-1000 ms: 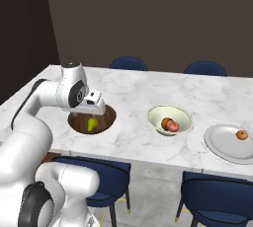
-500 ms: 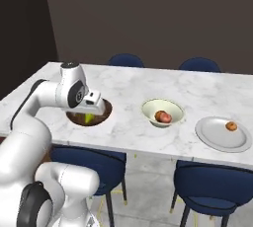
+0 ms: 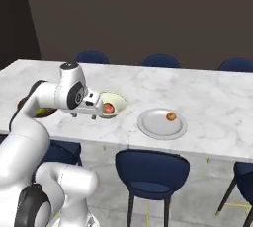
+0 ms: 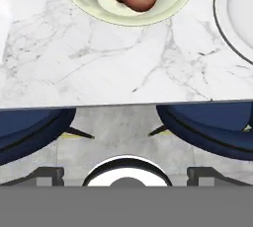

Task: Take the fruits from the plate on the dining counter and place two fruits in each bowl.

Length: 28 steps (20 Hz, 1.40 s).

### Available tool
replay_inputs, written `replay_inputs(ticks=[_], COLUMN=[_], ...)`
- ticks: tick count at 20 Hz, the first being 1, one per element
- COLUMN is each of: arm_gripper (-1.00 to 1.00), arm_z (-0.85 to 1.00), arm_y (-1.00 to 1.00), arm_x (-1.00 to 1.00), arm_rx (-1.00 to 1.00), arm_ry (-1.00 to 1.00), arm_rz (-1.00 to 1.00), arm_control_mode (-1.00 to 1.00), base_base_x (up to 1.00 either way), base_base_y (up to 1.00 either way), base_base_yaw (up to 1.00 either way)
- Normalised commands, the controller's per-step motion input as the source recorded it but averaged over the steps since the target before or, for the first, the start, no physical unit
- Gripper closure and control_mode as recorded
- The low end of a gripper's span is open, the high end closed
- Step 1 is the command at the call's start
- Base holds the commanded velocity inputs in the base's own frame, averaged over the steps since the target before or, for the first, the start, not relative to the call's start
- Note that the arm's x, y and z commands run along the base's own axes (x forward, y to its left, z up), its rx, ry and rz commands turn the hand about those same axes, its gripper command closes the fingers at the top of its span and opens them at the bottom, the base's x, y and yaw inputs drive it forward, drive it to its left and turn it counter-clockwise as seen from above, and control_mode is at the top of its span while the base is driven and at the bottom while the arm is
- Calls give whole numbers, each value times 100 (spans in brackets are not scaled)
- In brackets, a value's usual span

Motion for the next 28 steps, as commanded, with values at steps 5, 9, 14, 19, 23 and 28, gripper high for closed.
replay_inputs(ticks=[5,9,14,19,23,28], arm_gripper=[-100,-100,-100,-100,-100,-100], arm_z=[0,0,0,0,0,0], arm_y=[0,0,0,0,0,0], arm_x=[0,0,0,0,0,0], arm_rx=[0,0,0,0,0,0], arm_ry=[0,0,0,0,0,0], arm_rz=[0,0,0,0,0,0], arm_control_mode=[100,100,100,100,100,100], base_base_x=[0,0,5,25,33,33], base_base_y=[-100,-90,-58,-2,10,9], base_base_yaw=[-2,-6,-10,-1,1,7])
